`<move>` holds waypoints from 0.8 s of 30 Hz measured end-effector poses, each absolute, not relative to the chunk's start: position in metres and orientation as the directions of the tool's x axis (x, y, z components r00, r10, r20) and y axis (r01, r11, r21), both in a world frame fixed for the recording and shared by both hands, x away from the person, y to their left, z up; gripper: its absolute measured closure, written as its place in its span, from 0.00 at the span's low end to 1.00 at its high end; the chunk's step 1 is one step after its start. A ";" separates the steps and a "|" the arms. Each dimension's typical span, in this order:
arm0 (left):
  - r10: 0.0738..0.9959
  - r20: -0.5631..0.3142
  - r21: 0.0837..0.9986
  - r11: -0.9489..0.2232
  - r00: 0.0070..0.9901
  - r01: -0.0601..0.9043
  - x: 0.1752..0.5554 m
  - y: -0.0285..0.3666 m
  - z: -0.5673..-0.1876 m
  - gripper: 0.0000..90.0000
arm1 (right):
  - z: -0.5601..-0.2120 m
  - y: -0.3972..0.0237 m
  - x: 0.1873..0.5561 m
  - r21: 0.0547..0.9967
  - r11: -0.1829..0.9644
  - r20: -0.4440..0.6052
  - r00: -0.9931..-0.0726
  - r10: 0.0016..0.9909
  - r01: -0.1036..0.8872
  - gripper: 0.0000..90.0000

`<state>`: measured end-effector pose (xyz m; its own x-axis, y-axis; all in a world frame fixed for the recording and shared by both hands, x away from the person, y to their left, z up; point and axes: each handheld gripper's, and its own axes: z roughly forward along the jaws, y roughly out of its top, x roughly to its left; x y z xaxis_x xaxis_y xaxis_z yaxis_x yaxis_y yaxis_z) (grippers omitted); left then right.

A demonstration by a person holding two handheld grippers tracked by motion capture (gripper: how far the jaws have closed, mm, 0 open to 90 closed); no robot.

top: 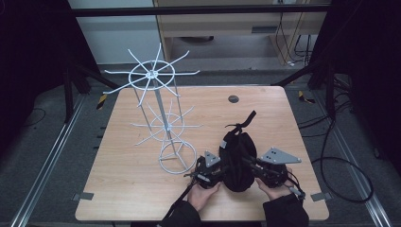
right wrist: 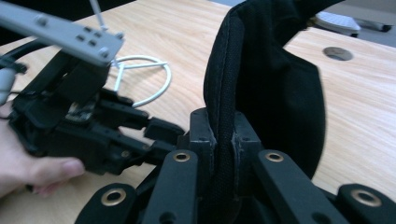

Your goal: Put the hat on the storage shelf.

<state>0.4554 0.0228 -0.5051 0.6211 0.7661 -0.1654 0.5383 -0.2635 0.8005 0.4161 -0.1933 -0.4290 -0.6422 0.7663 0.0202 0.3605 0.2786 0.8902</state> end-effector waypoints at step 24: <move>0.703 -0.145 0.866 -0.251 0.696 0.434 0.435 0.051 -0.452 0.52 | -0.447 -0.184 0.412 0.857 0.383 -0.077 -0.648 0.757 0.346 0.85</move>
<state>0.4353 0.0509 -0.4519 0.6962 0.7030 -0.1452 0.4336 -0.2506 0.8656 0.4118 -0.1840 -0.4467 -0.6484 0.7574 -0.0768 0.3456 0.3828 0.8568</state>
